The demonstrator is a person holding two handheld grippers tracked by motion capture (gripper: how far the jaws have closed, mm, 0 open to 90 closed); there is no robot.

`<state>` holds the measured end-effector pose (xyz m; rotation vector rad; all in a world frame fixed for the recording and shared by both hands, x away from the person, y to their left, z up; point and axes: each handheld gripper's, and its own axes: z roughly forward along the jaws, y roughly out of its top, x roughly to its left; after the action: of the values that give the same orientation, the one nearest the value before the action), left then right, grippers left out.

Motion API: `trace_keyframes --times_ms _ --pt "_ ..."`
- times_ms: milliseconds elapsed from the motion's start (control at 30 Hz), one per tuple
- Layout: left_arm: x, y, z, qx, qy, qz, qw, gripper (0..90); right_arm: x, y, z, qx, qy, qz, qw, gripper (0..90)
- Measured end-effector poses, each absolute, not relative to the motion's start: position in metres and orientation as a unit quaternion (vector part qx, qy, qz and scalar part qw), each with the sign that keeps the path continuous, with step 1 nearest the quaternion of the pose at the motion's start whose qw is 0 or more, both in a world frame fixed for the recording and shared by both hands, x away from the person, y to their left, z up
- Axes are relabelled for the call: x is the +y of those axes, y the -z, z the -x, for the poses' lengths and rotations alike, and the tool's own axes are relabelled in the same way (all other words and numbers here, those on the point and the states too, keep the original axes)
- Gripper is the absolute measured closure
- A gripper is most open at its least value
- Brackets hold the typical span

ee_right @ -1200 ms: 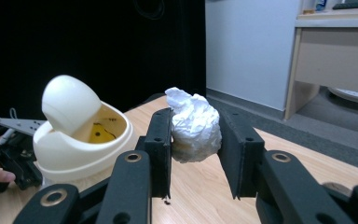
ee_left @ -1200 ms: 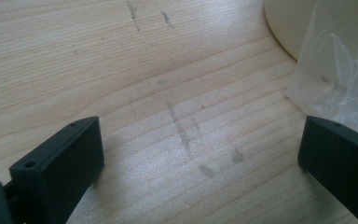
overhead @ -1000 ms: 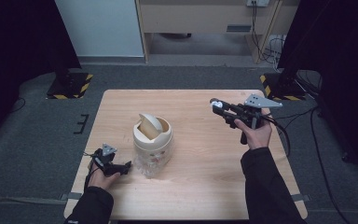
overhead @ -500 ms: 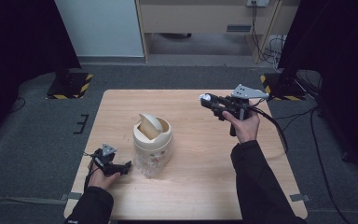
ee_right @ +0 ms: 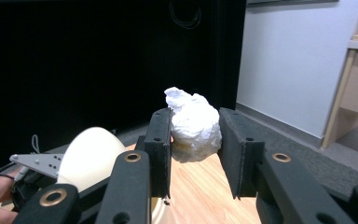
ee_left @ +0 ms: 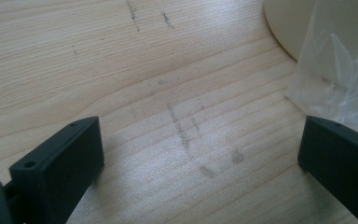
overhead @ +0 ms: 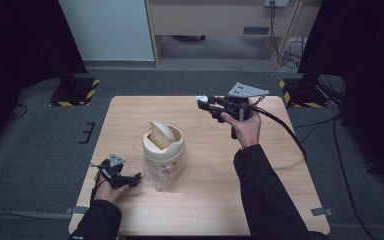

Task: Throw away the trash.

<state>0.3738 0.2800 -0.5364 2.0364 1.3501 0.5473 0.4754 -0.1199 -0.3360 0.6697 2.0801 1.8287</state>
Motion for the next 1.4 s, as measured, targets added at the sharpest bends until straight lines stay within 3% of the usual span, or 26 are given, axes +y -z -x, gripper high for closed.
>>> trace_keyframes --times_ms 400,1400 --pt "0.28 0.536 -0.374 0.512 -0.207 -0.772 0.314 0.0 -0.09 0.339 -0.479 0.729 -0.636 -0.22 0.127 65.8" --pt "0.28 0.536 -0.374 0.512 -0.207 -0.772 0.314 0.0 -0.04 0.407 -0.478 0.82 -0.527 -0.215 0.06 63.7"
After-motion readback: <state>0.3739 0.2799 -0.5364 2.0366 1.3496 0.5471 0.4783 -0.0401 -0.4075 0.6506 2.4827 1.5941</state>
